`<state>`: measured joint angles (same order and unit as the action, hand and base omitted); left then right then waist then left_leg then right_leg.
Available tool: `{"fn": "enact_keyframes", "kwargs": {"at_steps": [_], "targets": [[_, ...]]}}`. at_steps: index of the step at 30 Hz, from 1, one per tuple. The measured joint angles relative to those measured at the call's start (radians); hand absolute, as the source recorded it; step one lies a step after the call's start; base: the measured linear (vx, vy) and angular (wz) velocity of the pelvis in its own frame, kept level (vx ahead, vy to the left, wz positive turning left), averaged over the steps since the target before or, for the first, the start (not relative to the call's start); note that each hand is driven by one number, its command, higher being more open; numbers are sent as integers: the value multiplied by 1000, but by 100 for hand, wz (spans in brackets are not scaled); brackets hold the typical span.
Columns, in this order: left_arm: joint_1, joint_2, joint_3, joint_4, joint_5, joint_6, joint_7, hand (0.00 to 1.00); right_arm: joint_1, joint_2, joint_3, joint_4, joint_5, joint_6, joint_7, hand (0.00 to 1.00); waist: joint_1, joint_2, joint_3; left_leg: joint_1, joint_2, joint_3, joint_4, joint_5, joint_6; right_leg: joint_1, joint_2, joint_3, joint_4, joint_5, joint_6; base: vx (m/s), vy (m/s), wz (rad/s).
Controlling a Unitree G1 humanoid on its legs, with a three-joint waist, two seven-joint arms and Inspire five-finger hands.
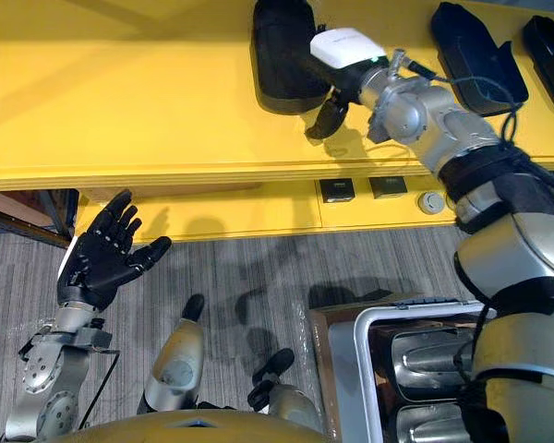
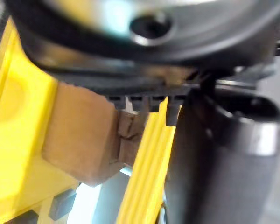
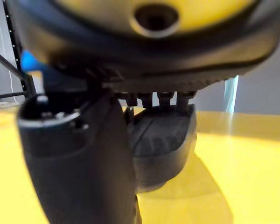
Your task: Walk over and take three plastic housings, then place them on the shelf
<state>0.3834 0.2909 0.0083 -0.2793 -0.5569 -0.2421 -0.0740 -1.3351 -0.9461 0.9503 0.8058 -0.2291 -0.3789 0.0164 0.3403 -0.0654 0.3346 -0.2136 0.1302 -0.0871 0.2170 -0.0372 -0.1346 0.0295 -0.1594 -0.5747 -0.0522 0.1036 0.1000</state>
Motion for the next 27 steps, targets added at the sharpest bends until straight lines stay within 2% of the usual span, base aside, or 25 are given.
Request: {"fn": "enact_keyframes", "kwargs": {"at_steps": [5, 9, 12, 14, 18, 19, 20, 25, 27], "targets": [[19, -25, 20, -81, -29, -3, -9, 100, 122, -80, -153, -169, 1, -5, -29, 100, -18, 9, -5, 52, -8, 27, -38, 5, 3, 24, -15, 8, -1, -1, 2, 12, 26, -8], [17, -64, 26, -87, -29, -3, -26, 100, 241, -79, -316, -314, 32, -3, -30, 100, -43, 20, -16, 86, -9, 51, -68, 12, 5, 29, -21, 30, -1, 0, 2, 13, 19, -16], [20, -98, 26, -89, -30, -3, -42, 100, 391, -42, -499, -437, 81, 21, -30, 100, -59, 47, -56, 110, -12, 69, -89, 14, 7, 34, -27, 38, -1, 0, 3, 29, 14, -13], [35, -116, 27, -99, -31, -1, -54, 100, 516, 58, -663, -493, 96, 64, -44, 100, -74, 69, -101, 137, -13, 88, -106, 15, 8, 41, -31, 56, -1, 0, 3, 36, 15, -17], [58, -162, 47, -164, -38, 8, -55, 100, 737, 240, -881, -600, 177, 141, -55, 100, -104, 90, -147, 177, -9, 119, -125, 13, 7, 54, -31, 85, -2, 0, 3, 9, 8, -21], [57, -169, 52, -170, -38, 8, -43, 100, 775, 271, -907, -618, 186, 149, -56, 100, -109, 93, -149, 187, -7, 127, -127, 11, 7, 57, -31, 90, -2, 0, 3, -19, 7, -30], [58, -186, 73, -177, -29, 13, -4, 100, 873, 350, -948, -655, 209, 157, -56, 100, -126, 99, -164, 195, -4, 141, -124, 6, 8, 60, -30, 102, -2, 0, 3, -32, 6, -26], [58, -253, 195, -177, -3, 57, 154, 100, 1181, 540, -971, -794, 296, 158, 9, 100, -171, 108, -184, 218, 11, 173, -113, -8, 5, 65, -20, 135, -3, 0, 5, -39, 3, -24], [55, -262, 241, -175, 17, 81, 217, 100, 1268, 604, -903, -846, 337, 161, 58, 100, -184, 107, -185, 221, 23, 184, -111, -12, 1, 64, -9, 145, -4, 0, 4, -68, -20, -18]]}}
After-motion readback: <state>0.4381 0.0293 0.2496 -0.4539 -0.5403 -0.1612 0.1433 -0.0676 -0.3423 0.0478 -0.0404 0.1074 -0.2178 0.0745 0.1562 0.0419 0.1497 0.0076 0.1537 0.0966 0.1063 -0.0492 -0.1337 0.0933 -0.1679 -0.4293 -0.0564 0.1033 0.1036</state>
